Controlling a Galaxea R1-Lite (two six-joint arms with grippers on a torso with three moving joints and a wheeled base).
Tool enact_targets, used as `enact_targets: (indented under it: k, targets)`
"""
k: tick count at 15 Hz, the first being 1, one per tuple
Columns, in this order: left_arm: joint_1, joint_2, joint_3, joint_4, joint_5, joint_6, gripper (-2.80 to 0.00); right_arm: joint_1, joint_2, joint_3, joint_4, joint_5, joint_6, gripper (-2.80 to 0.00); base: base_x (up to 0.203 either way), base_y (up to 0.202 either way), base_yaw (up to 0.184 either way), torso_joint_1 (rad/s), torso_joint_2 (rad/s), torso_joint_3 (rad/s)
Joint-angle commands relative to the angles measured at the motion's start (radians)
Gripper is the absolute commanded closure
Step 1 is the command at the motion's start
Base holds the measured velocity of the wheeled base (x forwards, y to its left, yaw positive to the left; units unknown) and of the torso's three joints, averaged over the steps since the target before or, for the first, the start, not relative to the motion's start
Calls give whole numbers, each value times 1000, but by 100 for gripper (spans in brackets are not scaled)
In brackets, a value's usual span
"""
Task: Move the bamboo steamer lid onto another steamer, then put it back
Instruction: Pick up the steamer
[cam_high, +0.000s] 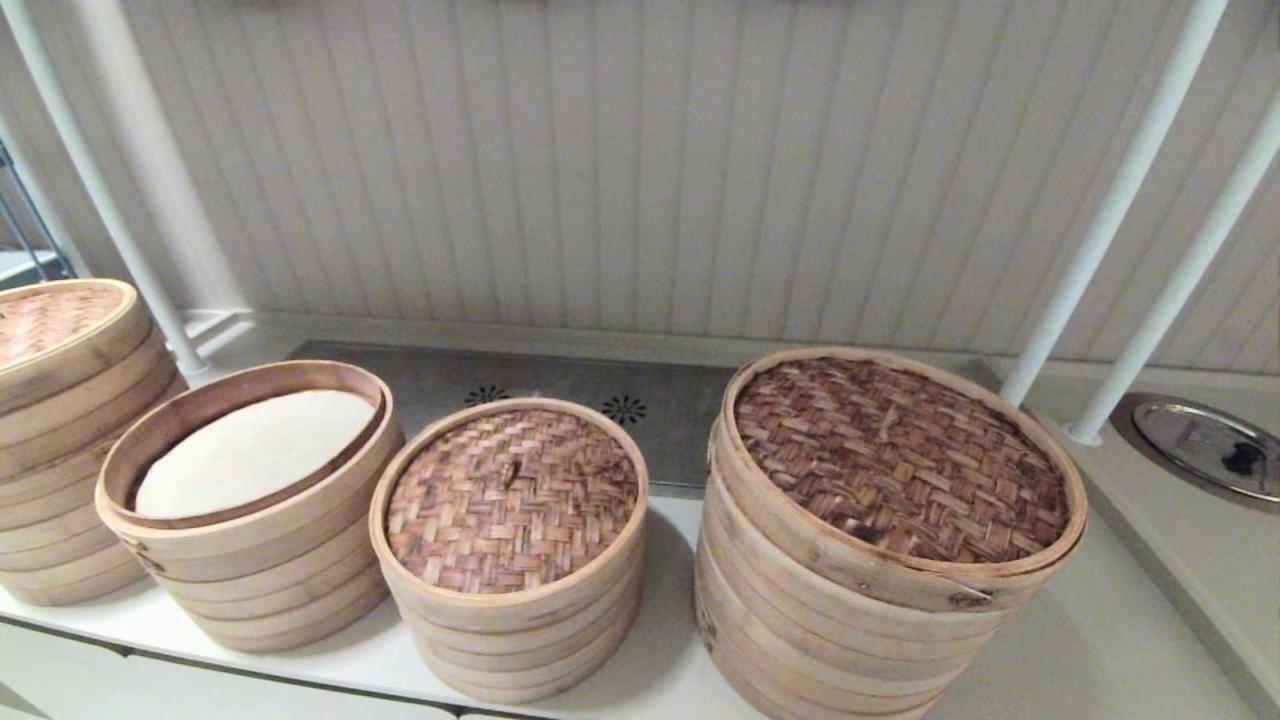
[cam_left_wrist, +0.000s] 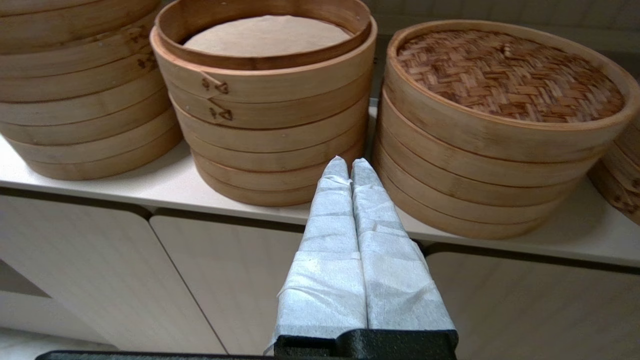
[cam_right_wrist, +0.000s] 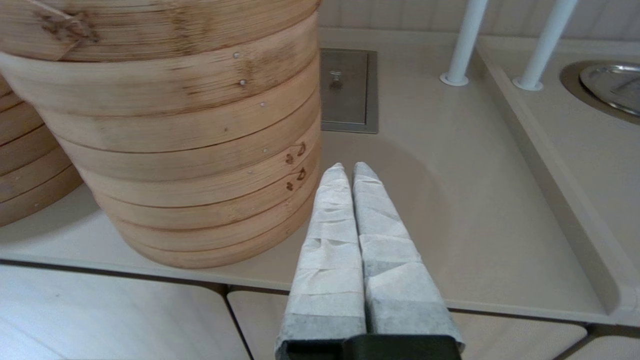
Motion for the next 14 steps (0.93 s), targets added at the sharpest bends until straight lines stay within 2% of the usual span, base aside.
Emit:
enact_targets:
  k: [1,7,12,14]
  targets:
    - [0,89,-53,-1,0,0,0,1,2,0,0,0,0,0,0,0,0,0,0,0]
    - [0,431,-265,3,-30,-5,0,1,2,0,0,0,0,0,0,0,0,0,0,0]
    - [-4,818,-516,10,-90,-9,0,1,2,0,0,0,0,0,0,0,0,0,0,0]
    - [-34,941,-648,59,-102,-26,0,1,2,0,0,0,0,0,0,0,0,0,0,0]
